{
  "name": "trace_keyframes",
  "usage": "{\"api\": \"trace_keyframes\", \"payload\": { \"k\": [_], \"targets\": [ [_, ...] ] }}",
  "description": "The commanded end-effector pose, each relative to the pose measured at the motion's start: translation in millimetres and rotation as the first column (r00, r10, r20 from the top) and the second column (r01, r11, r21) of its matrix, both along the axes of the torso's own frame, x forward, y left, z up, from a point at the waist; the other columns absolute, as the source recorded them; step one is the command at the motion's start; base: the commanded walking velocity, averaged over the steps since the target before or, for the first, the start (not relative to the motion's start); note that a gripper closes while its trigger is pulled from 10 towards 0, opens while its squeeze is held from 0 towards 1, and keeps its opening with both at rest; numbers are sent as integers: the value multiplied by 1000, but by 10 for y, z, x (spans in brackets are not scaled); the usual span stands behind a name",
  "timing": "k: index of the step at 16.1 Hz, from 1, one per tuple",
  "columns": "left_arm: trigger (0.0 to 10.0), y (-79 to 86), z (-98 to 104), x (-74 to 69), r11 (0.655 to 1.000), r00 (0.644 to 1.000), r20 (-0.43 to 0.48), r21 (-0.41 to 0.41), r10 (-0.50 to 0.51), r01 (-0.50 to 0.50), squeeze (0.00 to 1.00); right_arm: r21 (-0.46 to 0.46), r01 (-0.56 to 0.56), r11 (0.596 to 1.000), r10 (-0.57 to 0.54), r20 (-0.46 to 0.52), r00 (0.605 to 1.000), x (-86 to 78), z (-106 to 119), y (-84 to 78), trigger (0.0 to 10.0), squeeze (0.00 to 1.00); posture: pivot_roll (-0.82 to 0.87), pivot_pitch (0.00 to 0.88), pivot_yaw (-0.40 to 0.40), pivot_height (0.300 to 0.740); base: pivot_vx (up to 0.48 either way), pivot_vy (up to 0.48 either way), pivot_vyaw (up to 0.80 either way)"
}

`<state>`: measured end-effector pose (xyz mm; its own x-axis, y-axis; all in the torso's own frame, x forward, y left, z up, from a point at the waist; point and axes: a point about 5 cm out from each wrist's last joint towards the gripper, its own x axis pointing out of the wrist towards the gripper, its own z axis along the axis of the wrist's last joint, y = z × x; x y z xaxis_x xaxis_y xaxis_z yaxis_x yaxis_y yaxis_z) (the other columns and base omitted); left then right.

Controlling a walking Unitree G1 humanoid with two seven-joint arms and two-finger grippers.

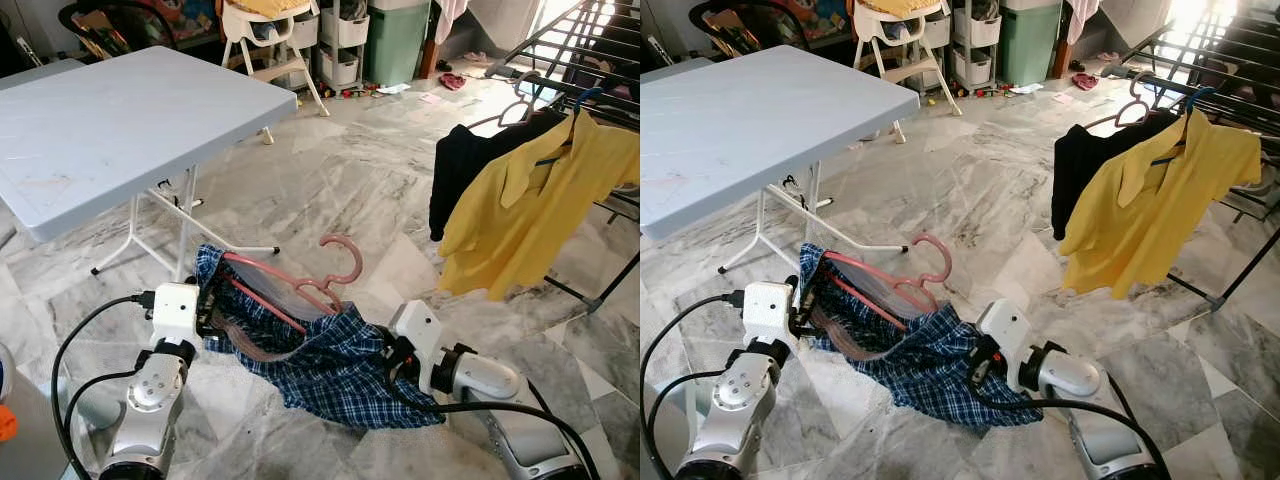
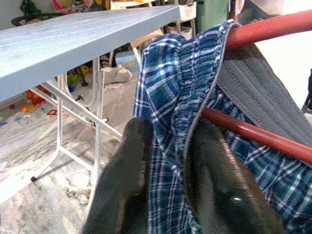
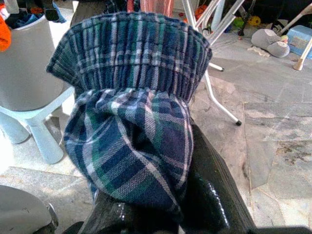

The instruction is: Hang hanger

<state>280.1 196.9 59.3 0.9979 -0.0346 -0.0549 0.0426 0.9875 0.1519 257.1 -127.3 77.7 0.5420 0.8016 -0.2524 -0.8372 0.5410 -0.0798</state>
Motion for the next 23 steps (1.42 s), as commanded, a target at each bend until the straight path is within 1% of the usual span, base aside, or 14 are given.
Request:
{"api": "trace_keyframes", "payload": {
  "k": [1, 3, 4, 6, 7, 9, 11, 12, 13, 14, 16, 18, 20, 23],
  "targets": [
    [0, 96, 51, 34, 999, 999, 16, 27, 40, -40, 0, 7, -18, 1000, 18, 38, 999, 12, 76, -9, 10000, 0, -36, 0, 48, 740, 0, 0, 0],
    [0, 223, 111, 73, 993, 994, 39, 60, 103, -105, 0, -49, -41, 998, 44, 51, 998, 19, 71, -77, 10000, 0, -37, 0, 49, 740, 0, 0, 0],
    [0, 287, 170, 97, 988, 989, 63, 66, 134, -138, 0, -104, -59, 993, 66, 57, 996, 17, 49, -120, 10000, 0, -37, 0, 49, 740, 0, 0, 0],
    [0, 339, 219, 119, 983, 984, 82, 74, 160, -166, 0, -160, -83, 984, 93, 54, 994, 4, 13, -174, 10000, 0, -35, 0, 51, 740, 0, 0, 0],
    [0, 371, 240, 139, 981, 981, 88, 77, 172, -179, 0, -222, -112, 969, 124, 44, 991, -20, -38, -242, 10000, 0, -35, 0, 49, 740, 0, 0, 0],
    [0, 393, 233, 148, 979, 980, 80, 80, 180, -186, 0, -234, -126, 964, 137, 33, 990, -35, -45, -283, 10000, 0, -35, 0, 50, 740, 0, 0, 0],
    [0, 442, 172, 140, 975, 978, 39, 87, 203, -206, 0, -195, -136, 971, 144, 28, 989, -32, 31, -348, 10000, 0, -40, 0, 52, 740, 0, 0, 0],
    [0, 459, 150, 127, 972, 976, 27, 78, 218, -220, 0, -212, -135, 968, 144, 29, 989, -20, 49, -397, 10000, 0, -44, 0, 53, 740, 0, 0, 0],
    [0, 482, 119, 119, 969, 973, 8, 83, 233, -232, 0, -214, -127, 969, 136, 30, 990, -3, 73, -461, 10000, 0, -43, 0, 53, 740, 0, 0, 0],
    [0, 503, 104, 115, 965, 969, -1, 87, 248, -247, 0, -205, -137, 969, 144, 19, 989, -15, 90, -486, 10000, 0, -47, 0, 55, 740, 0, 0, 0],
    [0, 513, 102, 126, 965, 968, -5, 78, 252, -251, 0, -208, -170, 963, 172, -8, 985, -59, 115, -538, 10000, 0, -47, 0, 53, 740, 0, 0, 0],
    [0, 523, 94, 125, 961, 965, -9, 87, 264, -262, 0, -178, -188, 966, 185, -34, 982, -90, 149, -563, 10000, 0, -52, 0, 54, 740, 0, 0, 0],
    [0, 471, 130, 153, 965, 966, 20, 37, 258, -258, 0, -240, -215, 947, 207, -59, 977, -128, 72, -582, 10000, 0, -54, 0, 52, 740, 0, 0, 0],
    [0, 317, 247, 214, 979, 976, 82, -24, 202, -201, 0, -306, -280, 910, 257, -112, 960, -217, -83, -488, 10000, 0, -52, 0, 50, 740, 0, 0, 0]
  ]
}}
